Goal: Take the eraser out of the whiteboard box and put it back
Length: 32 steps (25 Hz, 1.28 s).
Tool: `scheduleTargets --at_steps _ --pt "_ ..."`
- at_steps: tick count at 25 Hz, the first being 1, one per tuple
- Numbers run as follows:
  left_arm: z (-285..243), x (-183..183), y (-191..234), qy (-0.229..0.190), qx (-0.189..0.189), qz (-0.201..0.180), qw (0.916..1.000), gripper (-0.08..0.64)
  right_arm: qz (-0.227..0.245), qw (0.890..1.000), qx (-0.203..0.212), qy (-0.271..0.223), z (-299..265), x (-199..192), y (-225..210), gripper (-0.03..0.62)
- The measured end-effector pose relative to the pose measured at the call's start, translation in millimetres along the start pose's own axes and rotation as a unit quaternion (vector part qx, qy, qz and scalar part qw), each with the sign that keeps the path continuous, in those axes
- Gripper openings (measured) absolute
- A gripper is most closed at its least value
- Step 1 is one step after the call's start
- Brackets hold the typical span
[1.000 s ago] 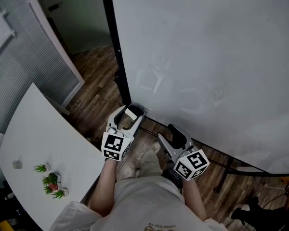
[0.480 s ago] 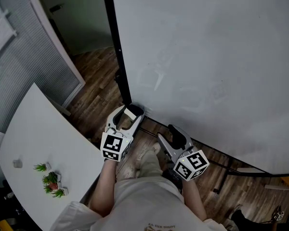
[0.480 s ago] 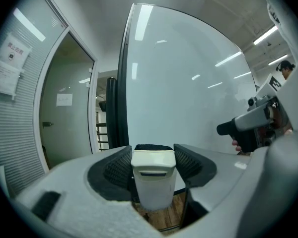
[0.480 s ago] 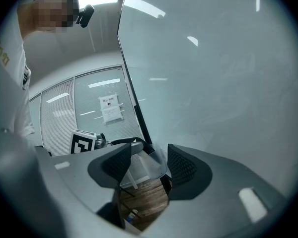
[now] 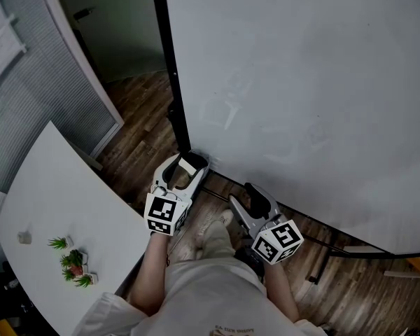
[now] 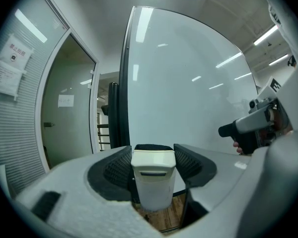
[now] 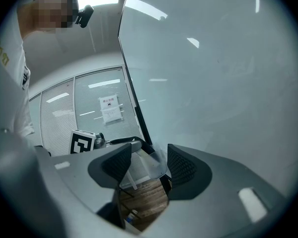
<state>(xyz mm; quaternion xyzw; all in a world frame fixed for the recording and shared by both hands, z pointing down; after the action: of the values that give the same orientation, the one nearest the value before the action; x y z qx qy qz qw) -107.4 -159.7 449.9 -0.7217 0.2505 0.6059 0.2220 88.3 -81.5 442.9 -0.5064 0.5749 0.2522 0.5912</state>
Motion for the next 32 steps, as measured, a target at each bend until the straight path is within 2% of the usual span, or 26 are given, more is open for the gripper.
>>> scheduleTargets --at_steps 32 --pt "27.3 22.3 -12.9 -0.030 0.007 -0.025 0.9992 0.264 0.015 1.000 0.007 -0.012 7.3 6.1 17.3 0.229"
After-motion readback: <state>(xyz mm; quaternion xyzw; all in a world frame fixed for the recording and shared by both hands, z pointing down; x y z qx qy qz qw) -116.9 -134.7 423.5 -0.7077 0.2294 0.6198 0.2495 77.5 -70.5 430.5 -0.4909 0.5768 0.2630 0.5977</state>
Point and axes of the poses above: the fingertips, and each gripper's own axes: z backward along the fingers, y to its left, x out of its top, the point moved 7 cm from there along z, backward along the fingers, and after that the axes turned 15 degrees about -x, right-handed, at the moved point
